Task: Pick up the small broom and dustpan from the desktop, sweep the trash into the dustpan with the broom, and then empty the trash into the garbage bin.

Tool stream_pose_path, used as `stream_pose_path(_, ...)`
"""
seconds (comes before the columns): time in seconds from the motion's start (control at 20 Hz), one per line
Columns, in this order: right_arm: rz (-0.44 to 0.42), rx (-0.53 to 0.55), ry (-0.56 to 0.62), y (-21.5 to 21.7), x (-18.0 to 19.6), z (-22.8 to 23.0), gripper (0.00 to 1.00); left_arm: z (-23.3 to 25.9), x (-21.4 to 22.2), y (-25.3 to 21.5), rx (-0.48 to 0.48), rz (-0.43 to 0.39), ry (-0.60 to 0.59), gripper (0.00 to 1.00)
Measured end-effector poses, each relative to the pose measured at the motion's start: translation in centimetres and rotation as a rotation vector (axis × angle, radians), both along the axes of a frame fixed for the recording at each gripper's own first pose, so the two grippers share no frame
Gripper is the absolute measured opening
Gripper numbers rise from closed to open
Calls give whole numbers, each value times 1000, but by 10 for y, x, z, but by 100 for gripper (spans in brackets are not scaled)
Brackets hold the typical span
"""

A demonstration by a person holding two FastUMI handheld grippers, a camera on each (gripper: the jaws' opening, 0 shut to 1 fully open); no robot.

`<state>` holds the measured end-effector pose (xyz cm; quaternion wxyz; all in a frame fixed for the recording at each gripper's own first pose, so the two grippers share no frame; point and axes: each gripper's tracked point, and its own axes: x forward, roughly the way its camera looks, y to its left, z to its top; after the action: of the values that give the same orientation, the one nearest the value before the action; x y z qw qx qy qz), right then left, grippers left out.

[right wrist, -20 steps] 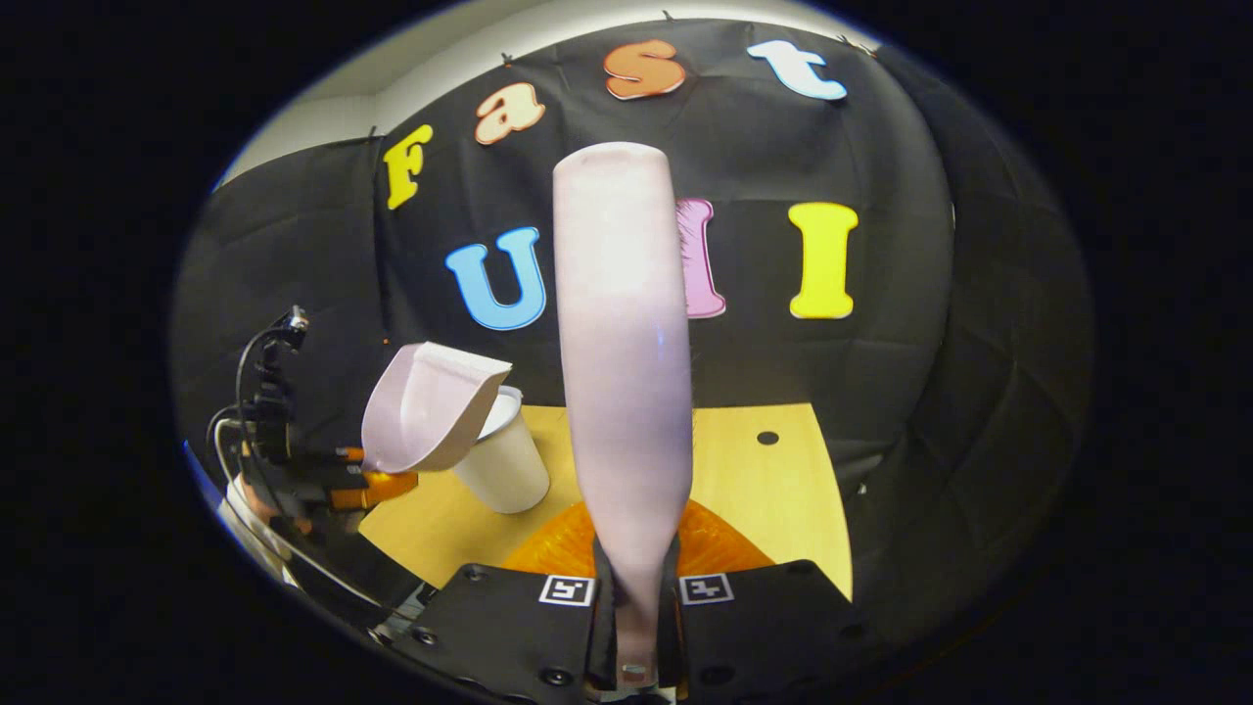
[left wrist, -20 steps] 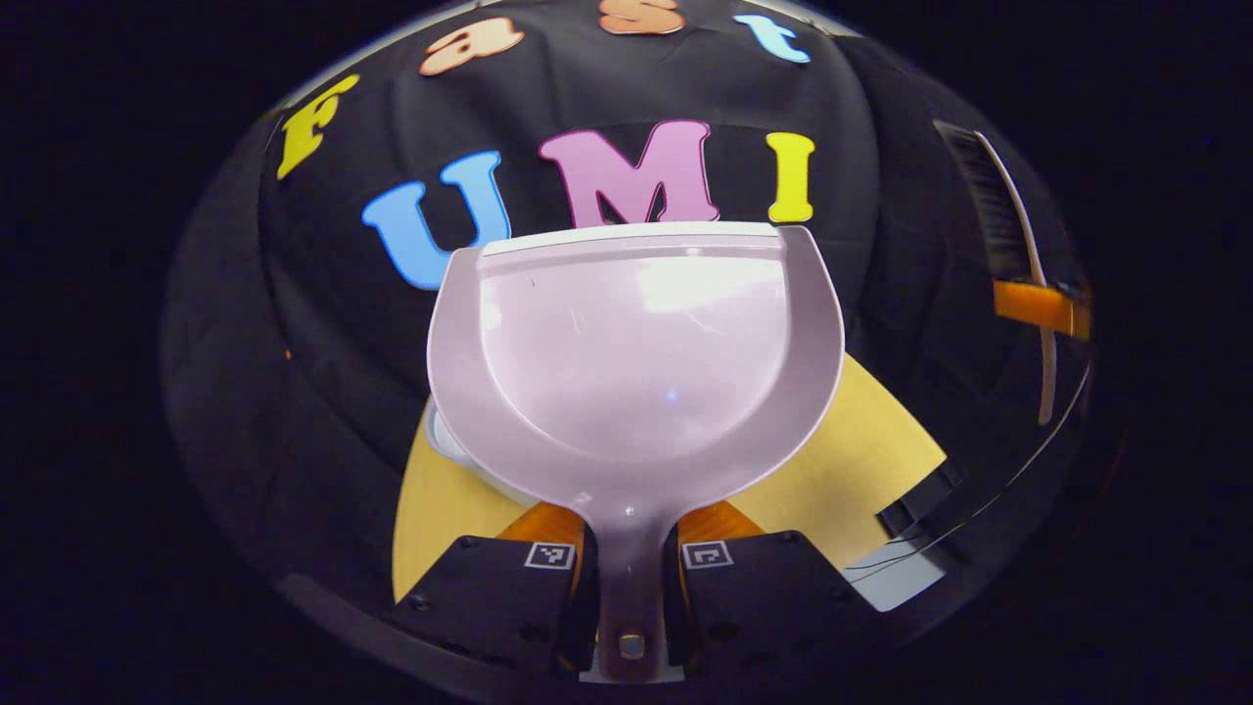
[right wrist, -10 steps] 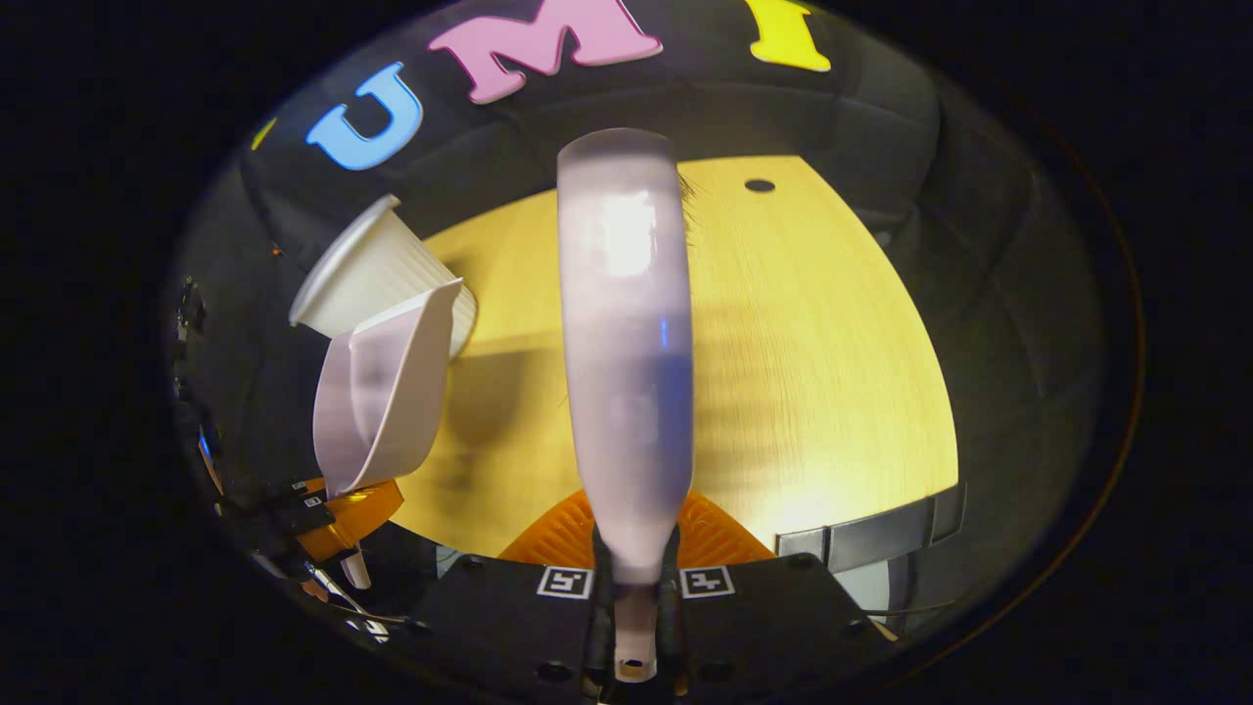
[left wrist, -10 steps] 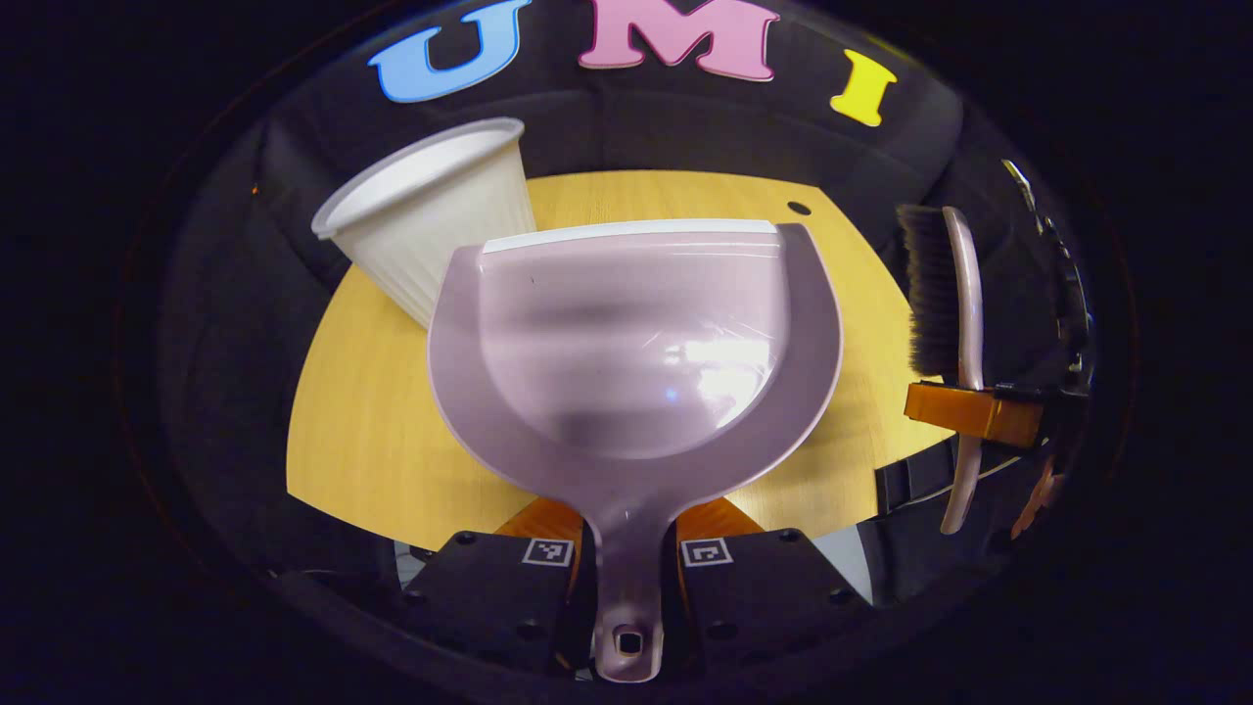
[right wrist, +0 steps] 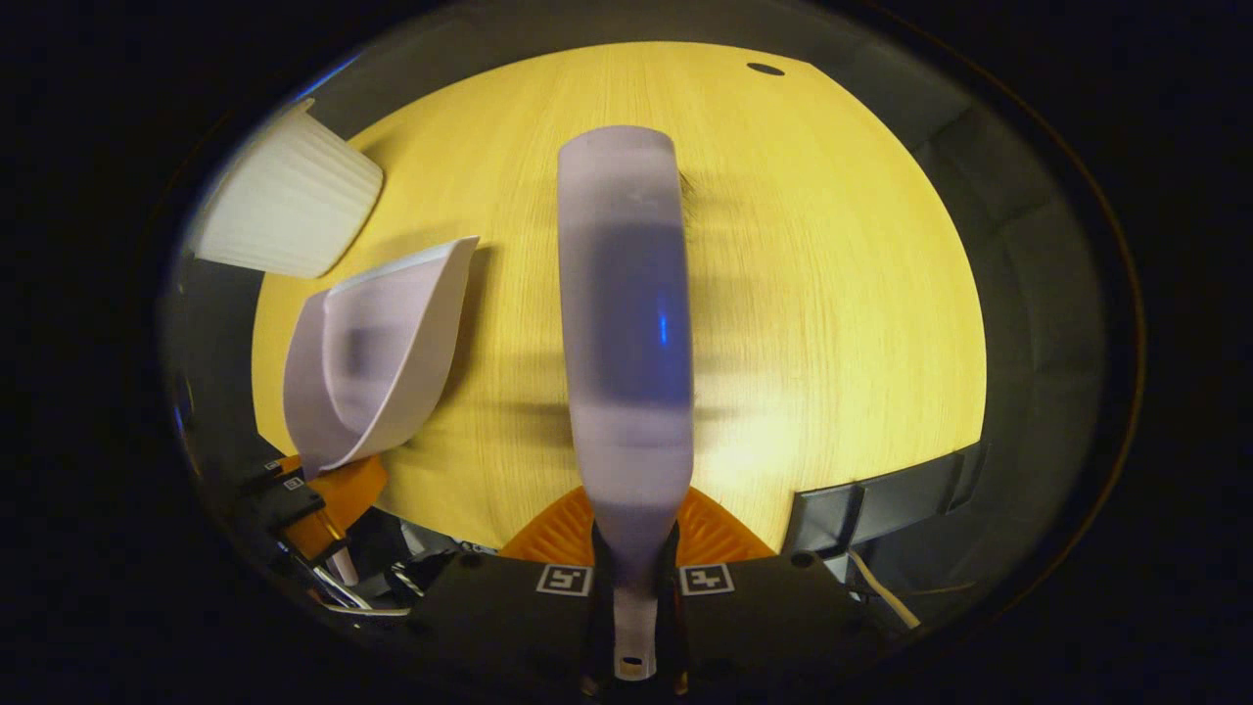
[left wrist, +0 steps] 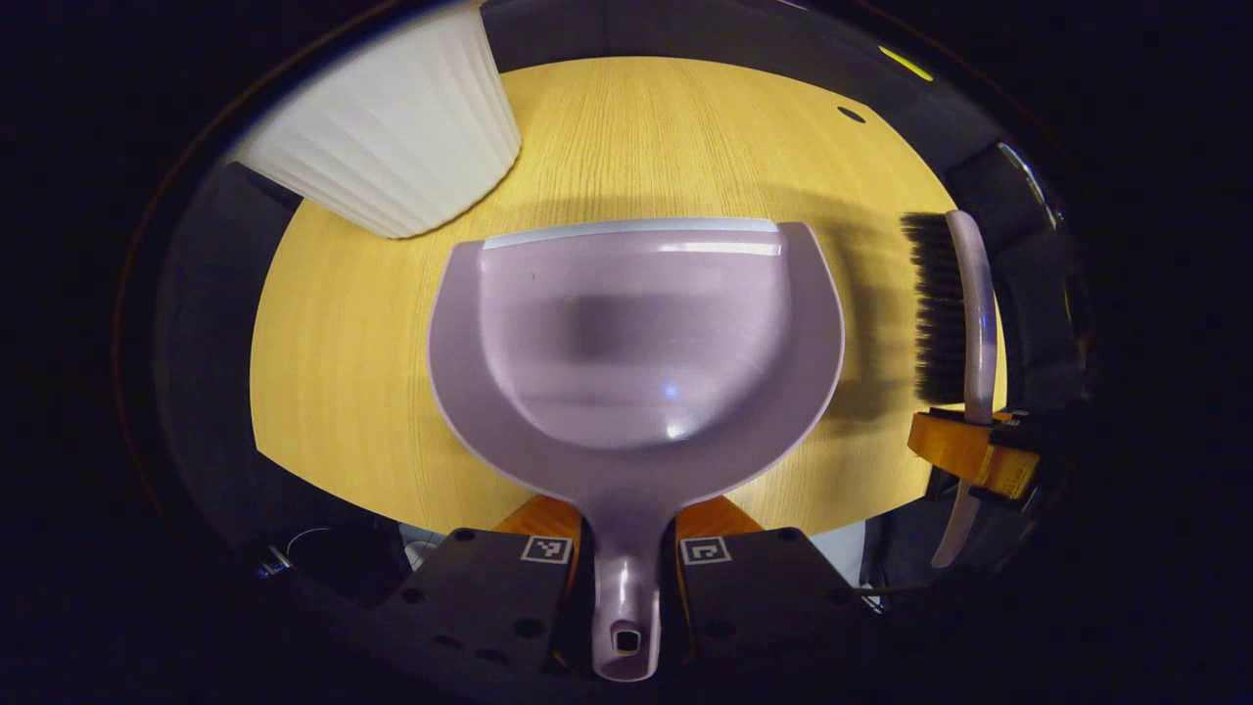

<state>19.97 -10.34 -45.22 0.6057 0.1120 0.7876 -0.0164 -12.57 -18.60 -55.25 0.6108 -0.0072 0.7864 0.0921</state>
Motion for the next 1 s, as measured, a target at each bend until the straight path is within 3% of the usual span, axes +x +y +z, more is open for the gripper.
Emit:
stream_pose_path(0.3, 48, -50, 127, -11, -18, 1, 18, -7, 0, -6, 33, -30, 33, 24)
stream_pose_path(0.8, 47, -34, 158, -3, -20, -8, 20, -13, -14, -12, -21, -28, 123, 28)
stream_pose_path(0.9, 57, -26, 160, -3, -18, -6, 22, -8, -9, -13, -20, -59, 135, 31)
stream_pose_path(1.0, 57, -29, 159, -6, -18, -5, 25, -7, -2, -14, -9, -90, 114, 63)
